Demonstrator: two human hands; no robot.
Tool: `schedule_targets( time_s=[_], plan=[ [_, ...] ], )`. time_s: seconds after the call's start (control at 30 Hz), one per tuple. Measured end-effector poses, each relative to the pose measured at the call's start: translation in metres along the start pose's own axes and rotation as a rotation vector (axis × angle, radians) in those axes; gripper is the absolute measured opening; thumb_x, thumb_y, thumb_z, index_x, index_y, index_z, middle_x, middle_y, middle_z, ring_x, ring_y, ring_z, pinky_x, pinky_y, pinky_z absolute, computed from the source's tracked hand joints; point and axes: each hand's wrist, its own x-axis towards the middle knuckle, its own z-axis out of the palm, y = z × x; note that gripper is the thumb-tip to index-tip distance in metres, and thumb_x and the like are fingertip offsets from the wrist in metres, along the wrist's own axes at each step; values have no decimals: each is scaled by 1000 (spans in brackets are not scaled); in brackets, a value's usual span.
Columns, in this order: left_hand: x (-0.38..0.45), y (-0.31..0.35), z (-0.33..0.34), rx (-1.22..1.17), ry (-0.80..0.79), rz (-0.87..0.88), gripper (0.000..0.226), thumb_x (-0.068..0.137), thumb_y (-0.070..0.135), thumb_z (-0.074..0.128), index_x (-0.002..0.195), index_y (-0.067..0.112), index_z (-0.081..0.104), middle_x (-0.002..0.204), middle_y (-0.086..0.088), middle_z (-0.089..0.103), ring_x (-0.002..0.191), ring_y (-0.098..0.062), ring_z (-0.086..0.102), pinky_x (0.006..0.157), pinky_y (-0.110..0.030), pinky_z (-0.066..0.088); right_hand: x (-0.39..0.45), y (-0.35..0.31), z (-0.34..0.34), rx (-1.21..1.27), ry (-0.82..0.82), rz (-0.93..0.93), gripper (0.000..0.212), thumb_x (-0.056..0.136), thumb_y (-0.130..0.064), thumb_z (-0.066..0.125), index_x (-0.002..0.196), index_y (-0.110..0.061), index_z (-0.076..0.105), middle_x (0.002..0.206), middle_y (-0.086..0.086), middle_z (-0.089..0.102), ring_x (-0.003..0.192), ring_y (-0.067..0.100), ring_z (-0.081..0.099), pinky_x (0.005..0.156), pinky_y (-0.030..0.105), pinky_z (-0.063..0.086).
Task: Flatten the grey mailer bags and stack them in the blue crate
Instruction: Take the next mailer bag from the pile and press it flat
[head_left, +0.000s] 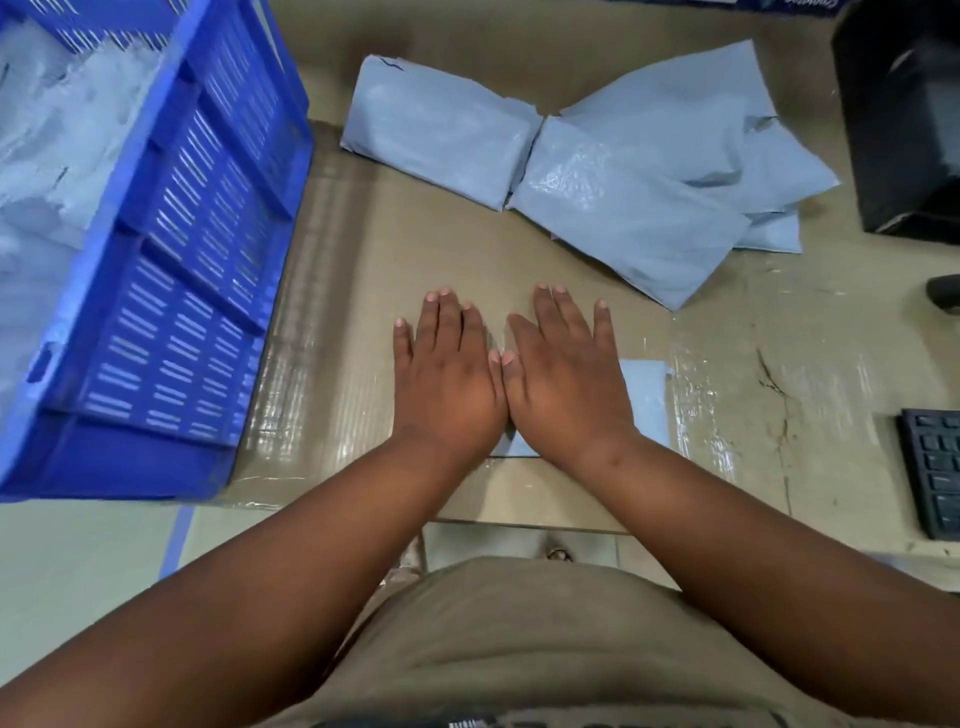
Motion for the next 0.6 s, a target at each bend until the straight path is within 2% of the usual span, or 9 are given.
schedule_targets(
  time_s=[0.07, 0.17, 0.27, 0.43, 0.6],
  plan=[
    [-4, 6, -4, 8, 52, 12, 68, 104, 43, 20, 156, 6, 43, 170, -21, 27, 161, -35, 16, 128, -63, 12, -4, 5, -6, 51, 41, -18, 49, 109, -40, 32, 146, -17, 54, 168, 16, 34, 160, 32, 21, 129, 60, 6],
    [-7, 28, -8, -47, 97, 105, 63, 107, 43, 25, 153, 5, 45, 169, -21, 30, 161, -34, 19, 128, -61, 13, -15, 22, -18, 21, 106, -18, 45, 105, -35, 39, 143, -18, 56, 163, 15, 41, 155, 33, 31, 127, 64, 7],
    [-10, 48, 2, -7, 88, 198, 61, 107, 39, 26, 156, 7, 44, 169, -16, 33, 161, -30, 21, 129, -58, 14, -29, 46, -19, -91, 40, -4, 47, 107, -40, 33, 148, -24, 51, 166, 13, 37, 156, 32, 28, 126, 67, 4],
    [-13, 53, 10, 106, 98, 173, 61, 106, 39, 28, 153, 9, 51, 163, -13, 45, 155, -30, 34, 127, -54, 20, -34, 57, -8, -62, -8, -29, 52, 109, -45, 23, 153, -28, 47, 167, 9, 35, 159, 33, 23, 125, 67, 8],
    [-9, 57, 11, 127, 80, 148, 62, 106, 40, 26, 156, 10, 47, 167, -12, 40, 157, -29, 30, 128, -53, 20, -32, 63, -3, -11, 30, -46, 50, 110, -44, 26, 149, -26, 49, 169, 14, 31, 159, 36, 19, 125, 67, 7]
  ],
)
